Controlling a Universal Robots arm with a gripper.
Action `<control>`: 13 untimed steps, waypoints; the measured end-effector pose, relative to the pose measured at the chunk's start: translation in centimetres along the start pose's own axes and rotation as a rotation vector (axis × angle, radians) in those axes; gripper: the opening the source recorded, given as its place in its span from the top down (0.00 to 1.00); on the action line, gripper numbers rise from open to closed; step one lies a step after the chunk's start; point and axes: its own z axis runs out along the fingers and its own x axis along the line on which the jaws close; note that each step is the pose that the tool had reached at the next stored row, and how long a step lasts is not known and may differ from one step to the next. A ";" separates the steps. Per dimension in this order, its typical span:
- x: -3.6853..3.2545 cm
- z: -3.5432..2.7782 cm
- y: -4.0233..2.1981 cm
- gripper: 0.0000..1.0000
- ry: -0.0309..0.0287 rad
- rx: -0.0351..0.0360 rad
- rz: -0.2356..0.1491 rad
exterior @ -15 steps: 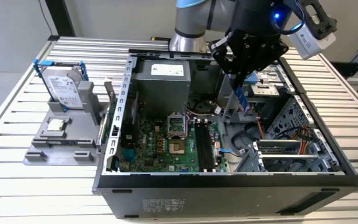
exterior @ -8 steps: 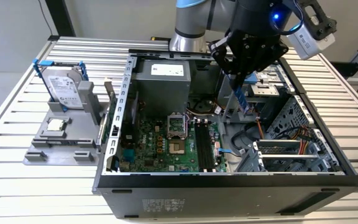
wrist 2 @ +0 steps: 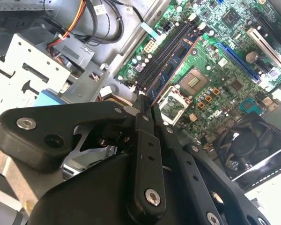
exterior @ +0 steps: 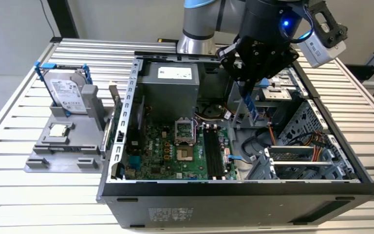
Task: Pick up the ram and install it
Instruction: 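Insert the ram into the slot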
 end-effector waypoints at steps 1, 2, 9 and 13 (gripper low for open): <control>0.00 0.04 0.00 1.00 0.0001 0.0001 0.000; 0.00 0.04 0.00 1.00 0.0001 0.0002 0.000; 0.00 0.09 0.00 1.00 0.0001 0.0000 0.000; 0.01 0.11 0.00 1.00 0.0001 0.0000 0.000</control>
